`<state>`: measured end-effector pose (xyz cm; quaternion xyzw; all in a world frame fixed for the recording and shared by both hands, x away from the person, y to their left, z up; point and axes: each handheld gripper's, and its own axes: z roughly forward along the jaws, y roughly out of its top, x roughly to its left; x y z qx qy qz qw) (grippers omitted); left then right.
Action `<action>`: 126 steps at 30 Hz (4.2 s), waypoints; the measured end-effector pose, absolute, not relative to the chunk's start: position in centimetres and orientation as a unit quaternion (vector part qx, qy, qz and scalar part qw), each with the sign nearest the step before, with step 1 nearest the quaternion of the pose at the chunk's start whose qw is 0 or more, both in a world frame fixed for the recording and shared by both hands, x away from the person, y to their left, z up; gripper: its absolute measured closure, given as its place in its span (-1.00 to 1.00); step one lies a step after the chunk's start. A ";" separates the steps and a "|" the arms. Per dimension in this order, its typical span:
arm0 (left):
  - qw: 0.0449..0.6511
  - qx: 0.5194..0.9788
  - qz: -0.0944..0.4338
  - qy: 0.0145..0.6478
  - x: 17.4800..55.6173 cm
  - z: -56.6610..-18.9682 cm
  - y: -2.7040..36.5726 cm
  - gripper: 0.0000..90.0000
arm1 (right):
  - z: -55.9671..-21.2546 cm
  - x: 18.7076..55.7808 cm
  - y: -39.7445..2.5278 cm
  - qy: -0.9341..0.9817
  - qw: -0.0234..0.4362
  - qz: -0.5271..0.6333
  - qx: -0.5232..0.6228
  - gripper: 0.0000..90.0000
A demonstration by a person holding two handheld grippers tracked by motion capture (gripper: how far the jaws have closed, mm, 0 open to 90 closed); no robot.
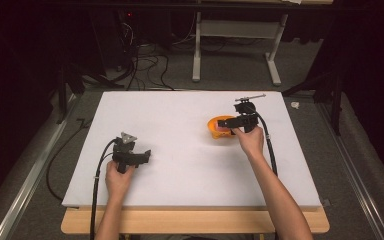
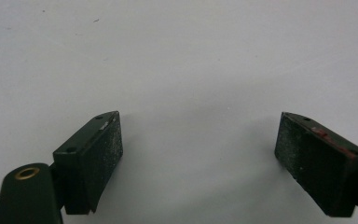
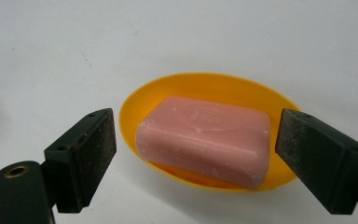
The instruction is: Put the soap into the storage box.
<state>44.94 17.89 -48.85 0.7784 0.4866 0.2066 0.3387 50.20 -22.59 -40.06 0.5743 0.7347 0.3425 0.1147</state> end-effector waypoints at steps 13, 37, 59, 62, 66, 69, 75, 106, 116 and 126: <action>0.339 0.778 0.207 0.487 44.9 -48.9 17.9 -0.66 | -37.8 47.7 -23.9 0.733 0.135 0.380 0.548 -0.69; 0.340 0.777 0.206 0.487 45.0 -48.9 17.9 -0.66 | -35.8 43.5 -26.3 0.722 0.186 0.408 0.527 -0.63; 0.339 0.778 0.207 0.487 44.9 -48.9 17.9 -0.66 | -35.3 39.4 -30.0 0.688 0.202 0.446 0.535 -0.58; 0.339 0.778 0.207 0.487 44.9 -48.9 17.9 -0.66 | -35.3 39.0 -30.5 0.684 0.203 0.451 0.536 -0.57; 0.339 0.777 0.207 0.487 44.9 -48.9 17.9 -0.66 | -35.4 38.6 -30.9 0.680 0.205 0.455 0.537 -0.56; 0.339 0.778 0.207 0.487 44.9 -48.9 17.9 -0.66 | -35.6 38.1 -31.3 0.677 0.205 0.457 0.539 -0.56; 0.339 0.777 0.207 0.487 44.9 -48.9 17.9 -0.66 | -36.2 37.4 -32.1 0.672 0.206 0.458 0.545 -0.56; 0.339 0.778 0.207 0.487 44.9 -48.9 17.9 -0.66 | -41.6 35.4 -34.7 0.640 0.179 0.467 0.583 -0.52; 0.339 0.778 0.207 0.487 44.9 -48.9 17.9 -0.66 | -43.1 35.5 -34.1 0.646 0.172 0.458 0.586 -0.51; 0.339 0.777 0.207 0.487 44.9 -48.9 17.9 -0.66 | -44.5 36.0 -33.1 0.659 0.169 0.441 0.586 -0.50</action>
